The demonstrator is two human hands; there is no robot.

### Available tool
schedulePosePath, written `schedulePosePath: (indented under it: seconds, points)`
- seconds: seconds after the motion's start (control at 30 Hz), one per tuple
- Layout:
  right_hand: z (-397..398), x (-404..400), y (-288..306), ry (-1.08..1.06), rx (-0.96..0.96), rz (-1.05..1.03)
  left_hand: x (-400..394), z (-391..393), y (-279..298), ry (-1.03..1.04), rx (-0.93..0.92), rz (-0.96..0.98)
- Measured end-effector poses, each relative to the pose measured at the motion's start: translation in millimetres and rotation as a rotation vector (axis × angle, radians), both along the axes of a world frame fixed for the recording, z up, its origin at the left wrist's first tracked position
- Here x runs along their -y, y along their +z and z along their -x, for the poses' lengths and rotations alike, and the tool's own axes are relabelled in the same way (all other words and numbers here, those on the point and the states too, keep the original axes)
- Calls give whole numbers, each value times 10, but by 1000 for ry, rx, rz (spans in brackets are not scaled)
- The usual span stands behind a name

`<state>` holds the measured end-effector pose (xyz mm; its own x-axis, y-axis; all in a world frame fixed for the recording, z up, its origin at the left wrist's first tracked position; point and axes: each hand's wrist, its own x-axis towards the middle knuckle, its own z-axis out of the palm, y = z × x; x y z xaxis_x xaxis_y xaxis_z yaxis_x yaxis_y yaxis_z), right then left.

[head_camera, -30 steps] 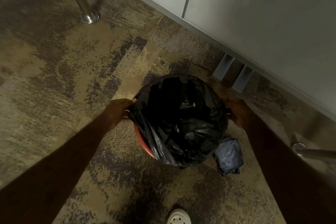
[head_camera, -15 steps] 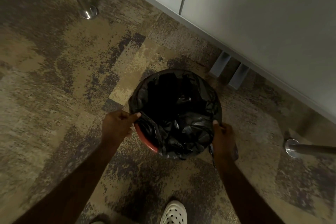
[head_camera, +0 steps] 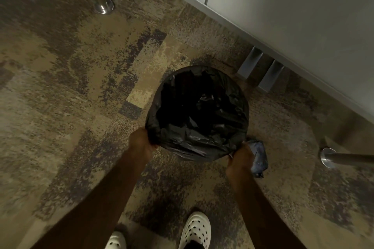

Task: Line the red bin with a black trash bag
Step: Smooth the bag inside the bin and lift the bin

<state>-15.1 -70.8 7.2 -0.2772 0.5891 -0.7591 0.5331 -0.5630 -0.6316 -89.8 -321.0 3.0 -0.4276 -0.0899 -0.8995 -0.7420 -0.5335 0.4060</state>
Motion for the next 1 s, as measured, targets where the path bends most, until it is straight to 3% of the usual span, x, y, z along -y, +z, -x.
schedulePosePath:
  seconds: [0.1,0.2,0.43,0.47,0.53,0.6,0.63,0.7,0.77,0.83,0.9,1.0]
  points:
    - [38,13,4,-59,-141,53,-192,-56,-12,19,-53,160]
    - [33,-33,-15,-62,-198,70,-315,-131,-18,-13,-154,183]
    - [26,-197,-45,124,21,6,-294,-259,-128,-94,-288,214]
    - [34,-239,-3,182,34,-71,-264,-261,-113,-96,-318,254]
    - [60,-373,111,119,-31,-428,-178,-249,-43,-127,-459,574]
    - [149,-400,334,117,-247,-806,-133,-215,138,-311,-790,875]
    - [230,-343,434,288,-347,-931,-163,-199,255,-492,-1015,901]
    - [463,-96,490,797,-428,-945,-282,-198,373,-1015,-1341,903]
    - [743,221,346,1426,-316,-1014,-427,-250,372,-1517,-1450,972]
    - [987,471,96,1949,-98,-1125,-481,-299,275,-1830,-1387,1059]
    - [1102,595,-193,2220,110,-1105,-441,-345,158,-1970,-1340,1093]
    - [1186,640,-551,2208,373,-860,-390,-401,28,-2064,-1345,1090]
